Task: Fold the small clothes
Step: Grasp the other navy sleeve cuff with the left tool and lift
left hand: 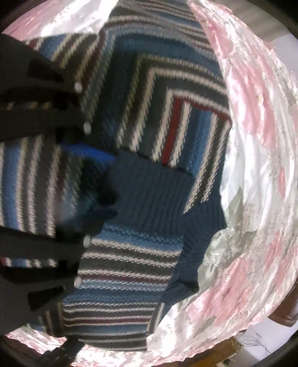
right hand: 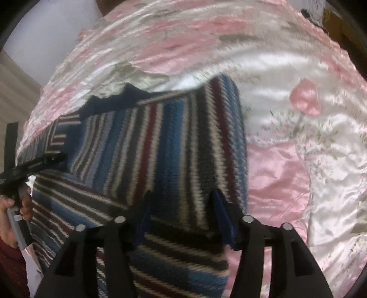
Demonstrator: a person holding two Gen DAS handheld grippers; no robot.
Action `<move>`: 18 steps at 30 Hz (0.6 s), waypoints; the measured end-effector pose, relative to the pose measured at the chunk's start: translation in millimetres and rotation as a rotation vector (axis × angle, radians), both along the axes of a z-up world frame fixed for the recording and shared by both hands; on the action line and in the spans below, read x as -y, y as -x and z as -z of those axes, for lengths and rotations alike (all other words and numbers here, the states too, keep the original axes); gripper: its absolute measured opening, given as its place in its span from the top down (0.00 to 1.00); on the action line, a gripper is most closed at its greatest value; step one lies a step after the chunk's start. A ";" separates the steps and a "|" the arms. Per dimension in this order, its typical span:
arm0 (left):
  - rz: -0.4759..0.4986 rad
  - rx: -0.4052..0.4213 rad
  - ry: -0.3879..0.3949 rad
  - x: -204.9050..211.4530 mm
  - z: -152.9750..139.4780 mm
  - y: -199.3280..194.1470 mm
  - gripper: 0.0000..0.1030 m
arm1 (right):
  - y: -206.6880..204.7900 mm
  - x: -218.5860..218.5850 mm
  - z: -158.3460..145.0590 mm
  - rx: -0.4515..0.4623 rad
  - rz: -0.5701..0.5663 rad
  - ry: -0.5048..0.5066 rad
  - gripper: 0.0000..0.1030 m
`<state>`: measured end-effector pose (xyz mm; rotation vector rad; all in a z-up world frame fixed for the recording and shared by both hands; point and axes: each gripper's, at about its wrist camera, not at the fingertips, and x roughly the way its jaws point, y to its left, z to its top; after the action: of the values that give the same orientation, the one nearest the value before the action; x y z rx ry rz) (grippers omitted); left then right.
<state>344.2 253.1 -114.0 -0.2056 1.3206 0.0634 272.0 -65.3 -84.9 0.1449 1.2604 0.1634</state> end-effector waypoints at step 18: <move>-0.525 -0.013 -0.313 -361.8 -67.5 61.0 0.21 | -27.5 -122.3 8.9 -0.048 -0.089 -0.056 0.16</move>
<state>283.3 614.8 -46.5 -0.2795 1.2222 0.7111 299.5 57.0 -93.9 0.1418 1.3115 0.2738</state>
